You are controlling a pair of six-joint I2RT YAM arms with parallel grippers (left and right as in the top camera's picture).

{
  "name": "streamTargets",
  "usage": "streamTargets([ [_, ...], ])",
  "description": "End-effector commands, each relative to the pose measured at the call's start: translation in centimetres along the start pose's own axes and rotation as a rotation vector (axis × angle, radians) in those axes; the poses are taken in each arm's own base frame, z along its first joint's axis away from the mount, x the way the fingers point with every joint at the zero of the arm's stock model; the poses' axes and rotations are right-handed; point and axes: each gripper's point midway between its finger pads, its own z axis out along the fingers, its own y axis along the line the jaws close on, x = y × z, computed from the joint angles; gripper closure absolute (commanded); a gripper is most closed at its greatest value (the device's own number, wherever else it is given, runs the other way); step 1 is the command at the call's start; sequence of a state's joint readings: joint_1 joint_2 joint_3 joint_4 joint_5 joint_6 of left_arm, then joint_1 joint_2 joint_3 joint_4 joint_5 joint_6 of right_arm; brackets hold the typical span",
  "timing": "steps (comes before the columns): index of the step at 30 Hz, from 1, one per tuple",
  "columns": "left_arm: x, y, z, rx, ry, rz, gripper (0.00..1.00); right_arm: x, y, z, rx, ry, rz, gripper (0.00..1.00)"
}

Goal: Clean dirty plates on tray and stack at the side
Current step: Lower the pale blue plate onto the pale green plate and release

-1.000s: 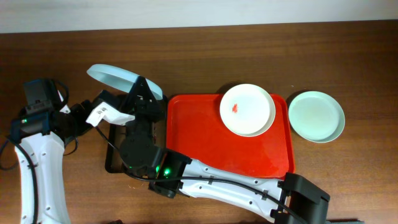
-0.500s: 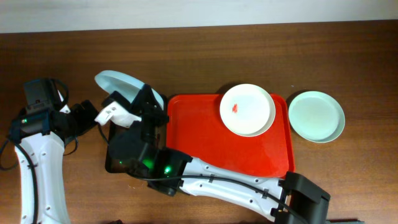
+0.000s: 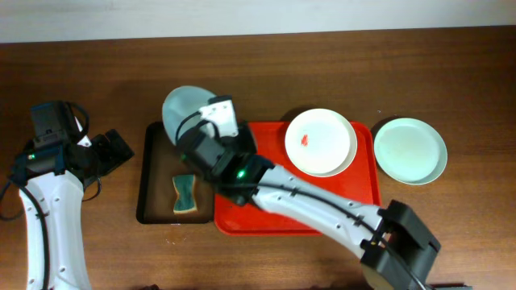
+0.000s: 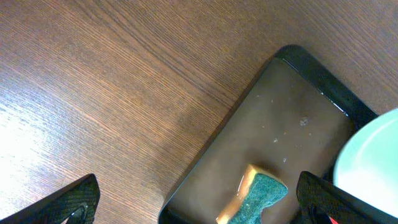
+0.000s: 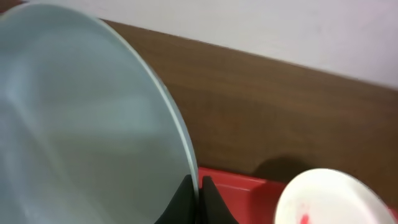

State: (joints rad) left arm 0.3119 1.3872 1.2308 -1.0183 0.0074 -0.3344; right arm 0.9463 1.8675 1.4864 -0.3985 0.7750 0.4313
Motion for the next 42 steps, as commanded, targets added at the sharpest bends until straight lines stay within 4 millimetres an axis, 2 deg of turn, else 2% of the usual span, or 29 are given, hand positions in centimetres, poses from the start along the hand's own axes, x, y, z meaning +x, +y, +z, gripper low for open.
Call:
streamTargets([
  [1,-0.6,0.0,-0.8,0.004,-0.028,-0.014,0.01,-2.9,-2.6,-0.9,-0.159,0.066,0.189,0.96],
  [2,-0.6,0.0,-0.8,0.004,-0.028,-0.014,0.01,-2.9,-4.9,-0.4,-0.179,0.124,0.247,0.96],
  [4,-0.6,0.0,-0.8,0.004,-0.028,-0.014,0.01,-2.1,-7.2,0.2,-0.221,0.225,0.307,0.96],
  [6,-0.6,0.0,-0.8,0.004,-0.028,-0.014,0.01,0.0,-10.9,1.3,-0.296,0.403,0.402,0.96],
  [8,-0.6,0.0,-0.8,0.004,-0.028,-0.014,0.01,2.2,-15.3,2.0,-0.276,0.531,0.502,0.96],
  [10,-0.6,0.0,-0.8,0.004,-0.028,-0.014,0.01,4.5,-21.1,2.3,-0.178,0.627,0.614,0.96],
  [13,-0.6,0.0,-0.8,0.004,-0.028,-0.014,0.01,9.0,-30.4,0.9,0.028,0.77,0.803,0.96],
  [19,-0.6,0.0,-0.8,0.004,-0.028,-0.014,0.01,15.1,-41.6,-3.1,0.33,0.863,1.029,0.96],
  [20,-0.6,0.0,-0.8,0.004,-0.028,-0.014,0.01,16.1,-42.9,-3.8,0.375,0.871,1.056,0.96],
  [23,-0.6,0.0,-0.8,0.004,-0.028,-0.014,0.01,18.9,-44.8,-4.8,0.463,0.901,1.09,0.96],
  [26,-0.6,0.0,-0.8,0.004,-0.028,-0.014,0.01,21.4,-45.3,-4.5,0.505,0.906,1.103,0.96],
  [31,-0.6,0.0,-0.8,0.004,-0.028,-0.014,0.01,23.8,-45.2,-3.3,0.523,0.888,1.098,0.96],
  [34,-0.6,0.0,-0.8,0.004,-0.028,-0.014,0.01,24.4,-45.1,-2.9,0.525,0.875,1.1,0.96],
  [35,-0.6,0.0,-0.8,0.004,-0.028,-0.014,0.01,24.3,-45.1,-2.8,0.521,0.872,1.102,0.87],
  [36,-0.6,0.0,-0.8,0.004,-0.028,-0.014,0.01,24.3,-45.0,-2.8,0.518,0.872,1.103,0.72],
  [37,-0.6,0.0,-0.8,0.004,-0.028,-0.014,0.01,24.4,-44.9,-2.8,0.517,0.877,1.102,0.54],
  [38,-0.6,0.0,-0.8,0.004,-0.028,-0.014,0.01,24.4,-44.8,-2.9,0.516,0.885,1.103,0.27],
  [40,-0.6,0.0,-0.8,0.004,-0.028,-0.014,0.01,24.3,-44.2,-2.7,0.464,0.895,1.088,0.17],
  [42,-0.6,0.0,-0.8,0.004,-0.028,-0.014,0.01,23.6,-42.9,-1.9,0.335,0.895,1.039,0.16],
])
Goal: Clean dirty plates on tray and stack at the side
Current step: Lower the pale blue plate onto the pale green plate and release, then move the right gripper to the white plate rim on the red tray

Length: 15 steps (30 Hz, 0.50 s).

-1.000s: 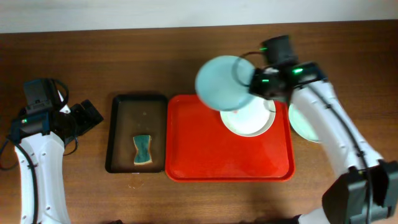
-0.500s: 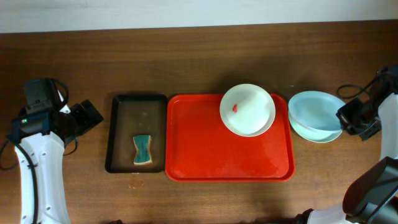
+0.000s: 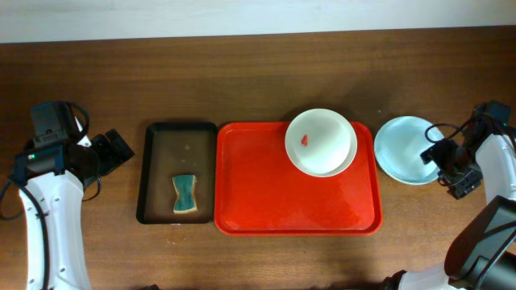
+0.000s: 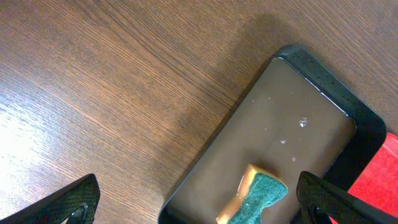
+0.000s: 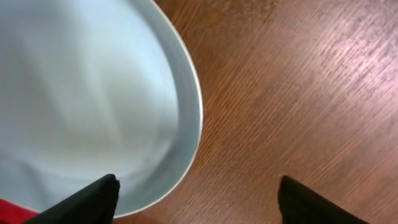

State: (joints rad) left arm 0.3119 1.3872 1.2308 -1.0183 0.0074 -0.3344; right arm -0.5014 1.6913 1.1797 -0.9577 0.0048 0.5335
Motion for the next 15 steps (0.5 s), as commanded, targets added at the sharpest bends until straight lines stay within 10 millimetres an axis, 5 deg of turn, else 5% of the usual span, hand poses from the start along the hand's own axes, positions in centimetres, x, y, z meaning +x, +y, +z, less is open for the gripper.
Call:
streamTargets([
  [1,-0.6,0.0,-0.8,0.004,-0.028,-0.014,0.01,1.1,2.0,-0.2,-0.101,0.041,-0.132,0.17],
  [5,-0.6,0.0,-0.8,0.004,-0.028,-0.014,0.01,3.2,5.5,-0.1,-0.121,0.032,-0.336,0.28],
  [12,-0.6,0.0,-0.8,0.004,-0.028,-0.014,0.01,8.3,12.5,-0.5,-0.18,-0.017,-0.664,0.27],
  [15,-0.6,0.0,-0.8,0.004,-0.028,-0.014,0.01,9.5,13.9,-0.7,-0.2,-0.03,-0.715,0.27],
])
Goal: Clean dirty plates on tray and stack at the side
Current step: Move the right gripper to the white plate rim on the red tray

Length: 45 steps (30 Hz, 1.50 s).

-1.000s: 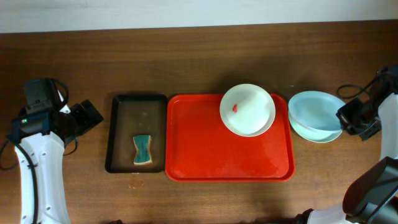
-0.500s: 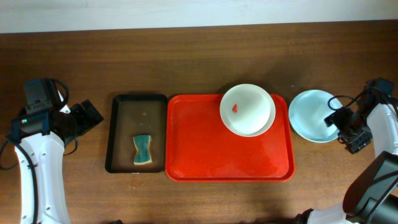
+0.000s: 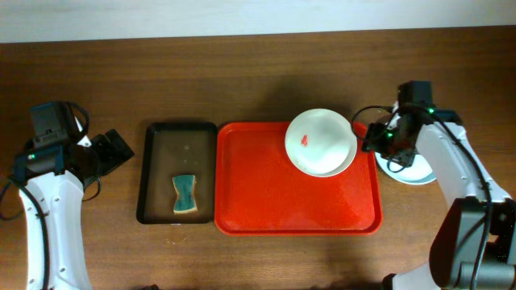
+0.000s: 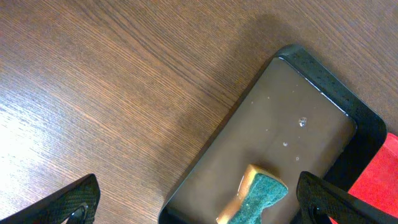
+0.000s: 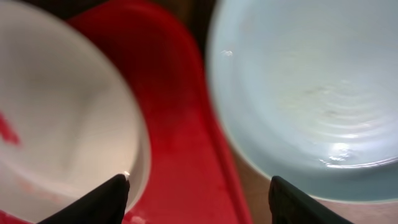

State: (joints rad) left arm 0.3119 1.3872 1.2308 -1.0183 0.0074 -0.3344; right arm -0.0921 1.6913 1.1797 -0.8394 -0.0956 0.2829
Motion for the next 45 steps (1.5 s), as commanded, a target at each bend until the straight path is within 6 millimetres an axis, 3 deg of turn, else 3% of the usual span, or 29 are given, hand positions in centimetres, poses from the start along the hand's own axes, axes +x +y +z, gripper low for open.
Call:
streamTargets([
  [1,-0.6,0.0,-0.8,0.004,-0.028,-0.014,0.01,0.3,1.8,0.2,-0.012,-0.007,-0.066,0.27],
  [6,-0.6,0.0,-0.8,0.004,-0.028,-0.014,0.01,0.2,2.3,0.7,-0.023,-0.026,-0.057,0.27],
  [11,-0.6,0.0,-0.8,0.004,-0.028,-0.014,0.01,0.7,2.1,2.5,-0.038,-0.047,-0.058,0.28],
  [12,-0.6,0.0,-0.8,0.004,-0.028,-0.014,0.01,0.8,2.1,2.7,-0.039,-0.049,-0.058,0.3],
  [13,-0.6,0.0,-0.8,0.004,-0.028,-0.014,0.01,0.9,2.0,3.1,-0.041,-0.055,-0.059,0.41],
  [14,-0.6,0.0,-0.8,0.004,-0.028,-0.014,0.01,1.0,2.0,3.4,-0.043,-0.06,-0.059,0.44],
  [19,-0.6,0.0,-0.8,0.004,-0.028,-0.014,0.01,1.2,2.9,4.1,-0.106,-0.075,-0.065,0.48],
  [23,-0.6,0.0,-0.8,0.004,-0.028,-0.014,0.01,1.2,3.0,4.3,-0.116,-0.078,-0.066,0.67],
  [36,-0.6,0.0,-0.8,0.004,-0.028,-0.014,0.01,1.4,3.6,4.9,-0.126,-0.092,-0.088,0.67],
  [40,-0.6,0.0,-0.8,0.004,-0.028,-0.014,0.01,1.6,3.4,5.9,-0.119,-0.073,-0.085,0.72],
  [42,-0.6,0.0,-0.8,0.004,-0.028,-0.014,0.01,1.8,3.3,6.3,-0.115,-0.062,-0.084,0.89],
  [45,-0.6,0.0,-0.8,0.004,-0.028,-0.014,0.01,1.9,3.3,6.4,-0.115,-0.057,-0.071,0.96],
])
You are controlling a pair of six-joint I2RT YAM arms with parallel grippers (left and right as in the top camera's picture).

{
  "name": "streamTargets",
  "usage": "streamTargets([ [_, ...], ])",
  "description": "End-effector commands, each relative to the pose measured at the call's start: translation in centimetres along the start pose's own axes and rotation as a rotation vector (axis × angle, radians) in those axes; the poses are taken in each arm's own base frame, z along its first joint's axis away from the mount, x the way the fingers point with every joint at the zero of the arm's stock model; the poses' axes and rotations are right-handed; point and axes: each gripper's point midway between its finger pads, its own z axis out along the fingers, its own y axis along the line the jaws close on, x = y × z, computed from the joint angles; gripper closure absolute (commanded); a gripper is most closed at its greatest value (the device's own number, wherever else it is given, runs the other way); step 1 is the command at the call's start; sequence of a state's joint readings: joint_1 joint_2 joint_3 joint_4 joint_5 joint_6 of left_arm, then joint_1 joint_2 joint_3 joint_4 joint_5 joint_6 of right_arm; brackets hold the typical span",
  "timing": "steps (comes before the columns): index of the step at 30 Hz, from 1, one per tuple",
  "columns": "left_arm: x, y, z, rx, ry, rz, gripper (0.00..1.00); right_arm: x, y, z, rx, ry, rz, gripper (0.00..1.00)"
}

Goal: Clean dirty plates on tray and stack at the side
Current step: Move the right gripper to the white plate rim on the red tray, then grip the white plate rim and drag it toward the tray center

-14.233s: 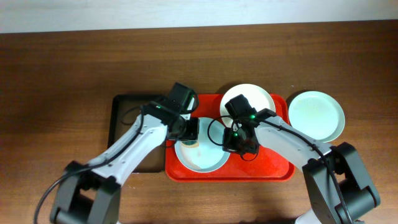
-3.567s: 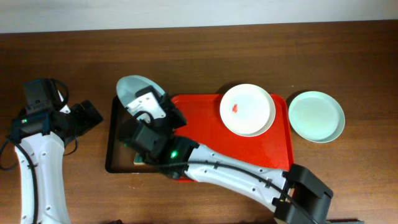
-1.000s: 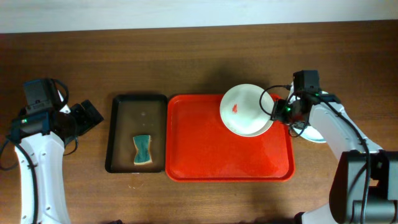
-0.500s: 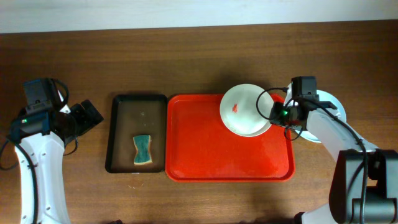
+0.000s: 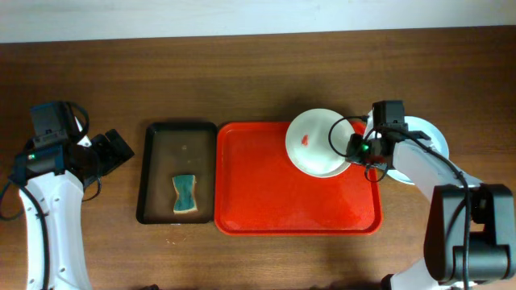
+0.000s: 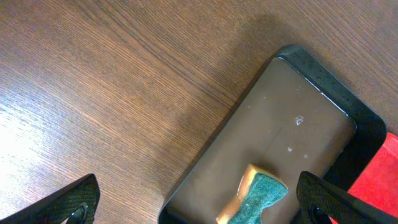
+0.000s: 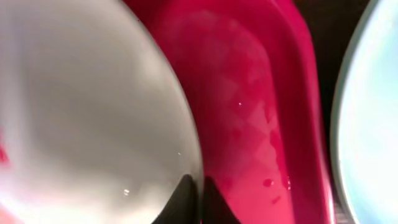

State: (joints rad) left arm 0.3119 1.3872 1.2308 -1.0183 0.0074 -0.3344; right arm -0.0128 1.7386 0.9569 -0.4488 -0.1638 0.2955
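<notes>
A white plate (image 5: 316,149) with a red smear (image 5: 305,139) lies at the back right of the red tray (image 5: 274,197). My right gripper (image 5: 353,150) is at its right rim. In the right wrist view the gripper (image 7: 198,190) is shut on the white plate's (image 7: 81,112) edge, just over the red tray (image 7: 249,106). Pale green plates (image 5: 429,134) sit on the table right of the tray, partly under my right arm; their rim (image 7: 373,124) shows at the picture's right edge. My left gripper (image 5: 119,151) hangs open, left of the black tray.
A black tray (image 5: 161,173) left of the red one holds shallow water and a green-and-yellow sponge (image 5: 185,193). The left wrist view shows the sponge (image 6: 258,196), the black tray's wall (image 6: 323,84), and the wide-open left gripper (image 6: 199,198).
My right gripper was open between the pale green plates and the white plate. It now sits shut on the white plate's right rim. The left arm has not moved.
First my right gripper held a pale green plate tilted above the black tray. Then that plate lay on the other pale plate right of the red tray, with the gripper open beside it. It then stood open by the white plate, and now grips its rim.
</notes>
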Motion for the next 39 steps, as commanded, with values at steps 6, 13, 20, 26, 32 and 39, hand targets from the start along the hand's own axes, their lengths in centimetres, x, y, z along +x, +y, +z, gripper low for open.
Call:
streamTargets([
  [6,-0.6,0.0,-0.8,0.004,-0.028,-0.014,0.01,3.2,3.6,0.3,-0.146,0.127,0.025,0.96],
  [13,-0.6,0.0,-0.8,0.004,-0.028,-0.014,0.01,9.1,8.9,0.2,-0.164,0.298,0.001,0.96],
  [20,-0.6,0.0,-0.8,0.004,-0.028,-0.014,0.01,12.2,11.3,-0.8,-0.237,0.416,-0.002,0.96],
  [26,-0.6,0.0,-0.8,0.004,-0.028,-0.014,0.01,12.6,11.0,-1.0,-0.223,0.438,0.004,0.96],
  [32,-0.6,0.0,-0.8,0.004,-0.028,-0.014,0.01,12.6,11.5,-1.7,-0.159,0.434,-0.055,0.95],
  [39,-0.6,0.0,-0.8,0.004,-0.028,-0.014,0.01,12.9,12.3,-1.8,-0.118,0.415,-0.123,0.95],
])
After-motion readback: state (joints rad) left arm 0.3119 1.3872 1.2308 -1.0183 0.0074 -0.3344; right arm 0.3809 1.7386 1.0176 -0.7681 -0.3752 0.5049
